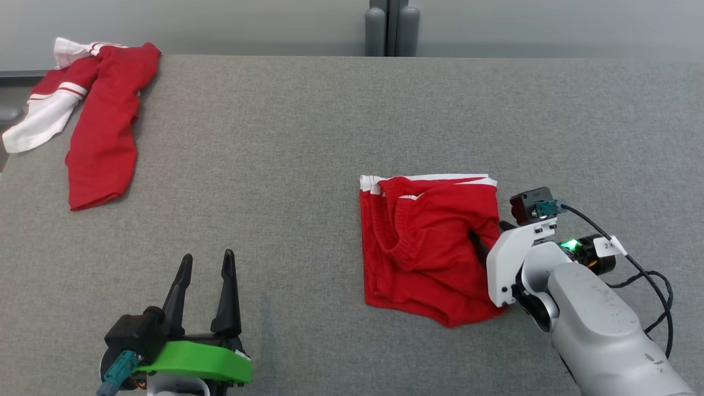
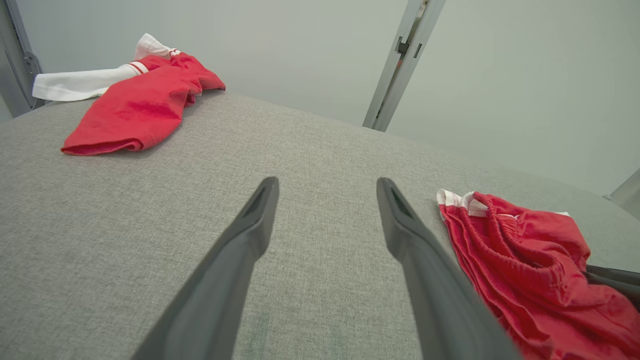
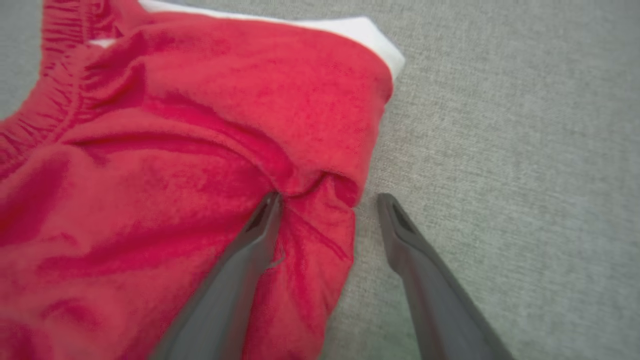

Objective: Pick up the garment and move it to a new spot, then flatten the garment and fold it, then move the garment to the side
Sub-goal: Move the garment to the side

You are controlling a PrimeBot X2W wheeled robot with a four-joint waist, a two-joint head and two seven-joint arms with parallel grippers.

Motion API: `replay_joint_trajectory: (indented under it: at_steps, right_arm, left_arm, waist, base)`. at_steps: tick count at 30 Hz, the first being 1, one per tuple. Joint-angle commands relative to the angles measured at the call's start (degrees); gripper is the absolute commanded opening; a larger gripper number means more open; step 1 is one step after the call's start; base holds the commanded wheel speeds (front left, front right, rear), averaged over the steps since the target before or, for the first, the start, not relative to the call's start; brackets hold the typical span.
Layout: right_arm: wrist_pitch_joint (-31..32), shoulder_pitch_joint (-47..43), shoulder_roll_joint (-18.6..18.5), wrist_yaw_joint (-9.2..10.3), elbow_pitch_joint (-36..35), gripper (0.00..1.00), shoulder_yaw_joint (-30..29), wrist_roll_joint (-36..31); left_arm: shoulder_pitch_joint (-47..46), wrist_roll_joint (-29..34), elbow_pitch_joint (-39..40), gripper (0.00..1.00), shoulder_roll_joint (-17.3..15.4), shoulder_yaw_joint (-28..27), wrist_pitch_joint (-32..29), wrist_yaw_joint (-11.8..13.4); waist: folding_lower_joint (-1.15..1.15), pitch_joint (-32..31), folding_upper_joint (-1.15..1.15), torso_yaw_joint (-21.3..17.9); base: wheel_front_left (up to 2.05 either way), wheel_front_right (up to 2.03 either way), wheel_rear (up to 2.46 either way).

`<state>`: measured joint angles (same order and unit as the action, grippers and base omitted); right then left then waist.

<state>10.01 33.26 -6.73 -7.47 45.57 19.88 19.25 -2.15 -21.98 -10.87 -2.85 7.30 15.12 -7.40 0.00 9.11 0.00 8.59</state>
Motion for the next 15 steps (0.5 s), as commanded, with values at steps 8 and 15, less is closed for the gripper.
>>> replay_joint_trajectory:
  at_steps: [8,15]
  right_arm:
    - [-3.4,3.2,0.3,0.01,2.5,0.0,4.9,0.6]
    - [-6.6,6.8,-2.0,0.03,4.5,0.0,5.8,-0.8]
  left_arm:
    - [-1.6,0.5,2.0,1.0,-0.1,1.3,0.0,-0.2]
    - [-3.1,1.8,2.9,1.0,-0.2,1.5,0.0,-0.2]
  waist:
    - [0.0,1.1,0.0,-2.7]
    - [0.0,2.9,0.0,-8.9]
  base:
    - [0.0,0.0,0.0]
    - [0.0,0.0,0.0]
